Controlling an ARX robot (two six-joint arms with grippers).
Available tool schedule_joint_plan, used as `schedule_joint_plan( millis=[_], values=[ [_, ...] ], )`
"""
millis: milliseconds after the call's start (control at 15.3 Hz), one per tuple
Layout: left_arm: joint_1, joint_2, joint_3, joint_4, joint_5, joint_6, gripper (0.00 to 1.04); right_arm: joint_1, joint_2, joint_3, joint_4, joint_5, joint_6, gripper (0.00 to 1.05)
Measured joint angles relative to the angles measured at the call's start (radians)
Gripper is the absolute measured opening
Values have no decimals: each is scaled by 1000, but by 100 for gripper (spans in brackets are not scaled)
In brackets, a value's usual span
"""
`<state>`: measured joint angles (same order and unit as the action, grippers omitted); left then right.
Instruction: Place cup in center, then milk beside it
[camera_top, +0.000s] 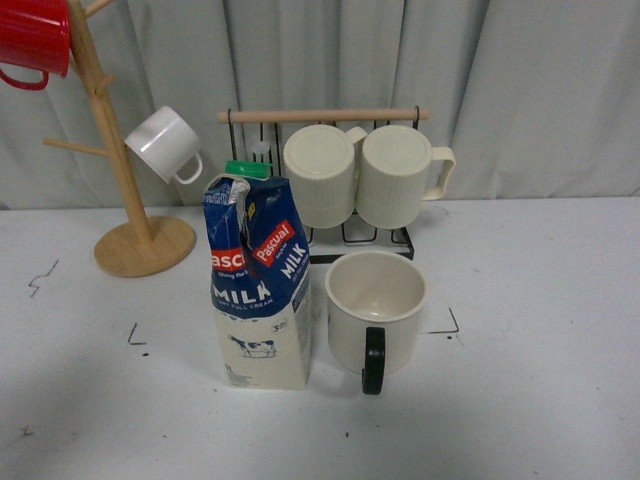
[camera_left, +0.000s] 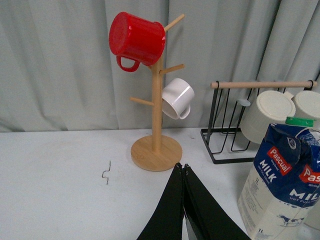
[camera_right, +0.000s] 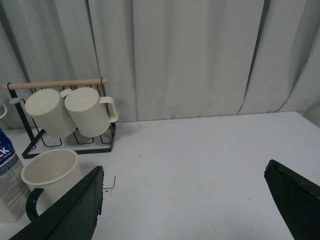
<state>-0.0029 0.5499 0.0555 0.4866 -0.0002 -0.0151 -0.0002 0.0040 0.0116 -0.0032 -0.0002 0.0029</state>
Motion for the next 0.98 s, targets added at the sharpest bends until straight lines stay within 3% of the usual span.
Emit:
schedule_joint_plan(
  millis=[981],
  values=[
    [0, -359, -45, -293, 0, 0, 2, 0, 0, 0, 0, 0, 0, 98]
  ],
)
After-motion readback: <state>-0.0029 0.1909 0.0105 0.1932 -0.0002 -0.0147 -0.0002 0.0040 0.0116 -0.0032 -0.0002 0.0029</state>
